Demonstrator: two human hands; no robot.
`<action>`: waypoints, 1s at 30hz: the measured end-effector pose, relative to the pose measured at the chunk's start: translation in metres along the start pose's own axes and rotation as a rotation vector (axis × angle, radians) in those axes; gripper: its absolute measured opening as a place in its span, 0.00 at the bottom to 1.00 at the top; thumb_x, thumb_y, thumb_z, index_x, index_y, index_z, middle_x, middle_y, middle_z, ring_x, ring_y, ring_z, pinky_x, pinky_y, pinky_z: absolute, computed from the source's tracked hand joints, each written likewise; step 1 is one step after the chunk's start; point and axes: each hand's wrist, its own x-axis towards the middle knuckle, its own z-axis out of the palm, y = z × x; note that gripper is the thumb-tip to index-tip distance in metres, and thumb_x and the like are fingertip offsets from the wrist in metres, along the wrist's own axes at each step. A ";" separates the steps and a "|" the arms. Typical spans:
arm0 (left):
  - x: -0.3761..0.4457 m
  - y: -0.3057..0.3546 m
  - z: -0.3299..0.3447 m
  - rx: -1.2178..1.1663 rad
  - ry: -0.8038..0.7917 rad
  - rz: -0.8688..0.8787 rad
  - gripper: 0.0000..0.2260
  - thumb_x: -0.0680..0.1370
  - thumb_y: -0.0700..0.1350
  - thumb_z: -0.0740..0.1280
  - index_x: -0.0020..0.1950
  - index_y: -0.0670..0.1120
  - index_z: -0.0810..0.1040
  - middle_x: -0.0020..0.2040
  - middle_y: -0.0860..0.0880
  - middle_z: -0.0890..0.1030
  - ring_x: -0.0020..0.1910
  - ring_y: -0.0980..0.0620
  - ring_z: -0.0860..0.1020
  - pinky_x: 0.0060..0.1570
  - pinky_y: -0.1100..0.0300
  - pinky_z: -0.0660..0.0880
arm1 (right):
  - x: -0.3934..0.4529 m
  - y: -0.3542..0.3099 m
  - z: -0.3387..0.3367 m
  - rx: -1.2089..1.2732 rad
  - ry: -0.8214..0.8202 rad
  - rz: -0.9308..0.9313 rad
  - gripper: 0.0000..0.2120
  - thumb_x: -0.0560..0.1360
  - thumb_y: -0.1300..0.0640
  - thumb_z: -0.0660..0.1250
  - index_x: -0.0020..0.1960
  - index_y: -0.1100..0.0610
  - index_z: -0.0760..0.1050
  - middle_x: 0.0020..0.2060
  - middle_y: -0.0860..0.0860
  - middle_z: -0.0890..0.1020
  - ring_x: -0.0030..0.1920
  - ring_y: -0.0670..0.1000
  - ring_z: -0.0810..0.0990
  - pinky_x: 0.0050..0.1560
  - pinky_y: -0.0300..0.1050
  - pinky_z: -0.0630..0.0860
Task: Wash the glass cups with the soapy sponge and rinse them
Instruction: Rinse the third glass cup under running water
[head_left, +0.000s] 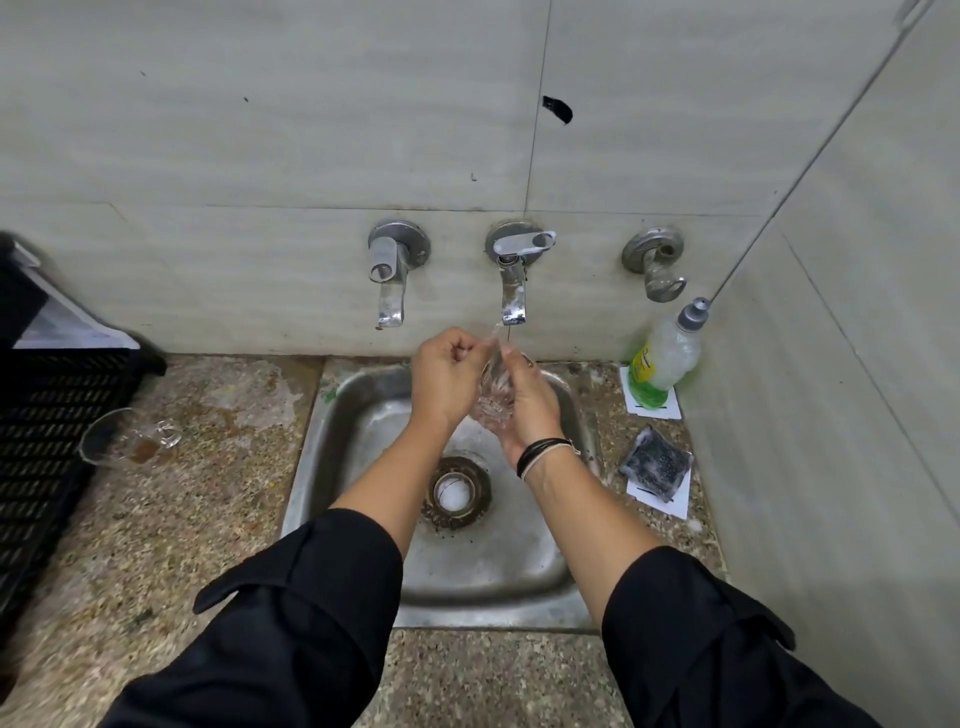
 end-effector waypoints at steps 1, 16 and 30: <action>0.003 0.002 0.001 0.006 0.048 -0.032 0.16 0.77 0.47 0.74 0.33 0.44 0.76 0.28 0.51 0.75 0.28 0.55 0.71 0.33 0.60 0.70 | 0.001 0.002 0.002 -0.031 0.008 -0.060 0.09 0.73 0.45 0.75 0.43 0.50 0.79 0.41 0.54 0.80 0.44 0.56 0.79 0.45 0.53 0.76; -0.022 0.008 0.009 -0.840 -0.243 -0.437 0.17 0.82 0.58 0.66 0.61 0.46 0.78 0.59 0.42 0.84 0.59 0.44 0.83 0.57 0.47 0.79 | 0.014 -0.018 0.015 -0.395 -0.142 -0.062 0.21 0.77 0.46 0.67 0.61 0.56 0.65 0.56 0.53 0.82 0.58 0.55 0.82 0.64 0.61 0.76; -0.017 -0.009 0.006 -0.446 0.079 -0.253 0.09 0.82 0.52 0.66 0.53 0.52 0.85 0.52 0.46 0.87 0.57 0.41 0.84 0.62 0.39 0.78 | 0.022 -0.035 0.013 -0.372 -0.198 0.108 0.23 0.74 0.49 0.73 0.60 0.65 0.80 0.37 0.54 0.81 0.38 0.53 0.80 0.46 0.53 0.79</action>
